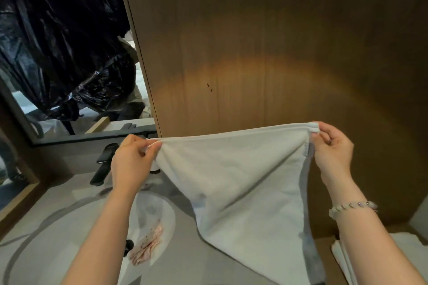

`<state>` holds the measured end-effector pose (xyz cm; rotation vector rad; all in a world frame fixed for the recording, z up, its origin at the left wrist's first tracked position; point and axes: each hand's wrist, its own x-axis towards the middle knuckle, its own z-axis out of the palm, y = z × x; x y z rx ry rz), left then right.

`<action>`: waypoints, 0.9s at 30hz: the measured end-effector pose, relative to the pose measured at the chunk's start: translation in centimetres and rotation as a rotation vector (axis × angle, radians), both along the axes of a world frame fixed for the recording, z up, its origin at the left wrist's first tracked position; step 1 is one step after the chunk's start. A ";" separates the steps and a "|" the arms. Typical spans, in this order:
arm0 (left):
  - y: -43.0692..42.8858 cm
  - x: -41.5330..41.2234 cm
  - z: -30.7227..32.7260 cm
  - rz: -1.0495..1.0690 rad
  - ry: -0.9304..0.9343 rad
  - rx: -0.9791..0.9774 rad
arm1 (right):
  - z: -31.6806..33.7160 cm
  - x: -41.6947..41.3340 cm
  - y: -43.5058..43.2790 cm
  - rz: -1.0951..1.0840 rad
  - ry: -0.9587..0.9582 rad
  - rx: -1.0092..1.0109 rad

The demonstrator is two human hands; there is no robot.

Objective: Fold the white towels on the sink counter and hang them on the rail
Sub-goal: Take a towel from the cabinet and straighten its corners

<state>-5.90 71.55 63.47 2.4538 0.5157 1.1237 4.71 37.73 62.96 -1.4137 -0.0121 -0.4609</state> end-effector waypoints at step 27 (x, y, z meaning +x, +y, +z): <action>-20.5 -24.3 -0.7 0.172 -0.061 -0.037 | -0.8 -19.8 -16.3 0.086 0.049 0.050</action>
